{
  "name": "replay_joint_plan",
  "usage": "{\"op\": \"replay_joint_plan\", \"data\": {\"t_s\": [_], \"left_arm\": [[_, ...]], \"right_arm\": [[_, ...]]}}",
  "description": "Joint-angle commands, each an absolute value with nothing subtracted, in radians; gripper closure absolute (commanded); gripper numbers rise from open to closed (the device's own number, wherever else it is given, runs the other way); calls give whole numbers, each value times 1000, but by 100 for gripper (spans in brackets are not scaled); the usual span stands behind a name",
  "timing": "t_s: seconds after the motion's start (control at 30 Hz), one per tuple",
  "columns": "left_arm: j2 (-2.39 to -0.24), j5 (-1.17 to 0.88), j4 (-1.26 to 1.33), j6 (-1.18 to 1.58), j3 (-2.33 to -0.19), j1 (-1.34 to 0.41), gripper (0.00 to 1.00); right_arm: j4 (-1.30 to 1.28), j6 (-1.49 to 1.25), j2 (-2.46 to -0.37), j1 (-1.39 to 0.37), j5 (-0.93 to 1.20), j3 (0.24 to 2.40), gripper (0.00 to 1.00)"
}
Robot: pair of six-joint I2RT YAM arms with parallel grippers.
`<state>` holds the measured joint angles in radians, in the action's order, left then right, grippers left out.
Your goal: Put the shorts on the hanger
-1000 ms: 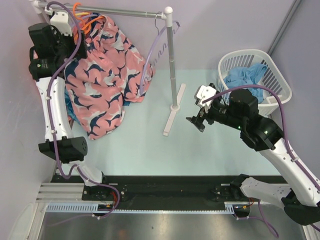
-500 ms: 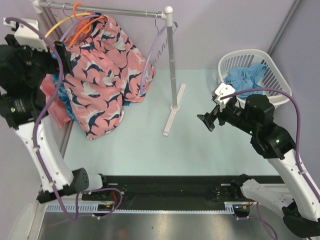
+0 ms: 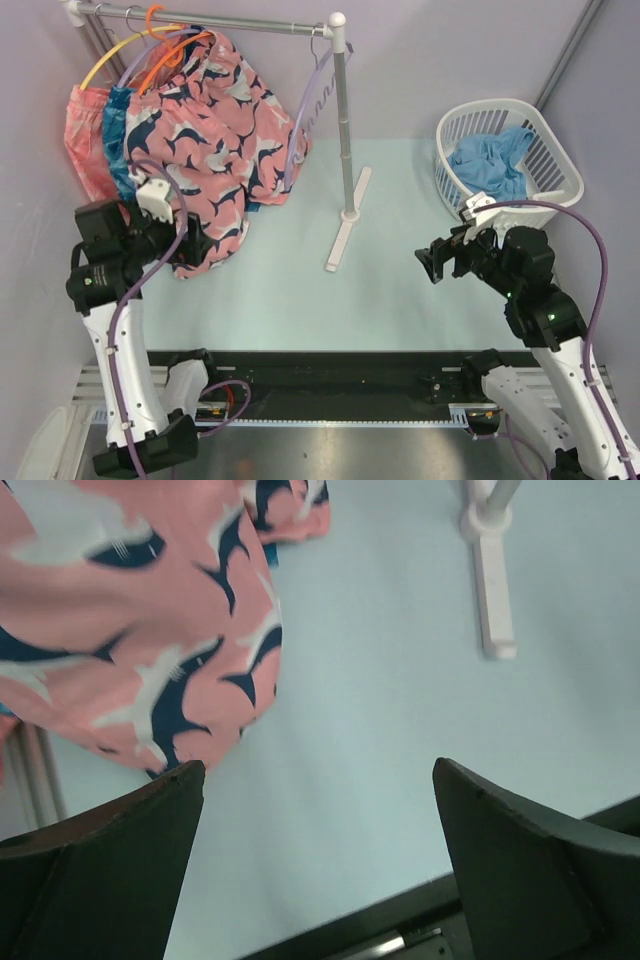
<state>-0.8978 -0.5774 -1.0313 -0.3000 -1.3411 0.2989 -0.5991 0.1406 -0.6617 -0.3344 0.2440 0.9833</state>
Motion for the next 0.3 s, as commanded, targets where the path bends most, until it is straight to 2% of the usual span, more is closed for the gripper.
{"op": "replay_joint_plan", "data": {"t_s": [0.0, 0.27], "left_arm": [[-818, -552, -997, -356, -1221, 301, 0], [-825, -502, -928, -356, -1101, 301, 0]], "right_arm": [[-546, 57, -631, -316, 236, 916, 0], [-526, 54, -624, -305, 212, 865, 0]]}}
